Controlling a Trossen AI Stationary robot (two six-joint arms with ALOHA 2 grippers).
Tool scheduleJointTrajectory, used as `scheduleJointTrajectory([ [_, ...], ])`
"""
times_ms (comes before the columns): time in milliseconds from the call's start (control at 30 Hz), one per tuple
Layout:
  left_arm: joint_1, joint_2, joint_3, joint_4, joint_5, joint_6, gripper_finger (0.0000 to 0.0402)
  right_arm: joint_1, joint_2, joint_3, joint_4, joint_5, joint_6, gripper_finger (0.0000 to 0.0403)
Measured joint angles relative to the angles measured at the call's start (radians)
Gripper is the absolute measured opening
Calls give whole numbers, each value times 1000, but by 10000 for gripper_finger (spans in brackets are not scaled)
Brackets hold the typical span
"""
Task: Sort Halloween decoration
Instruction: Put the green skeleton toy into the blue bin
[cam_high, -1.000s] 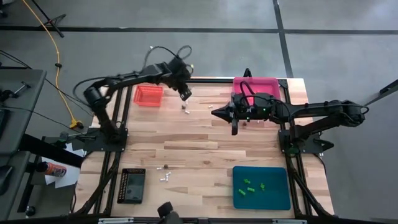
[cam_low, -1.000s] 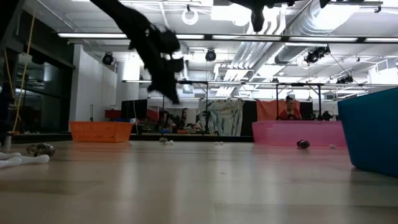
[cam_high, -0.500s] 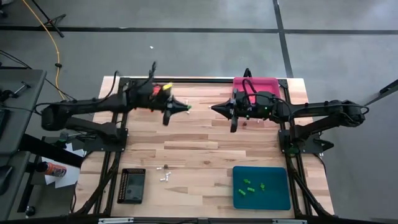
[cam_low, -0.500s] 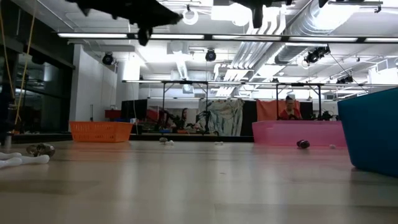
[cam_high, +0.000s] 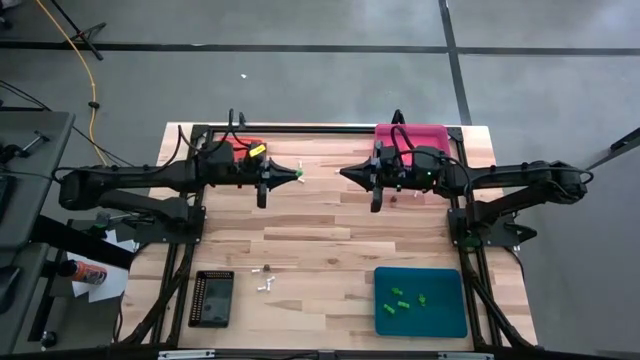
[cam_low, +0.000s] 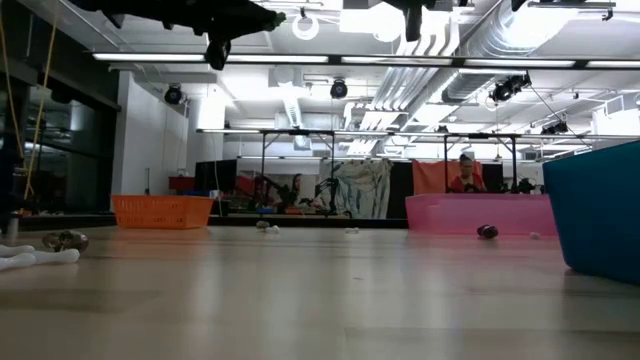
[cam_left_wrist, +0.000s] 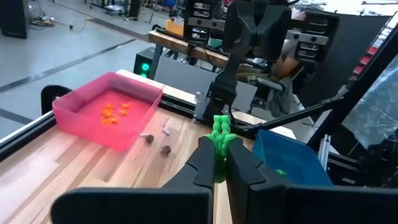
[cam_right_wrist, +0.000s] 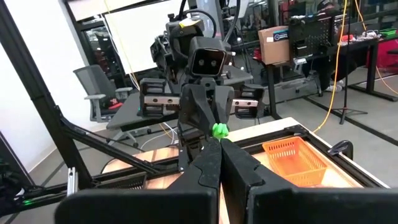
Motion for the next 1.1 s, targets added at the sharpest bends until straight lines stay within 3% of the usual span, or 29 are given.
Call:
scheduleJointTrajectory([
  [167, 0, 0, 0, 0, 15, 0, 1, 3, 10, 0, 24, -2, 7, 0],
  [367, 0, 27, 0, -1, 139, 0, 3, 46, 110, 53, -44, -22, -81, 7],
  [633, -12, 66, 1, -33, 162, 0, 1, 47, 223, 281, -434, 27, -157, 84],
  [800, -12, 67, 0, -82, 155, 0, 1, 32, 221, 335, -709, 65, -169, 134],
  [967, -12, 67, 0, -87, 135, 0, 0, -8, 214, 265, -933, 55, -45, 152],
  [1100, -11, 67, 0, -87, 121, 0, 0, -68, 217, 123, -900, 55, 376, 154],
])
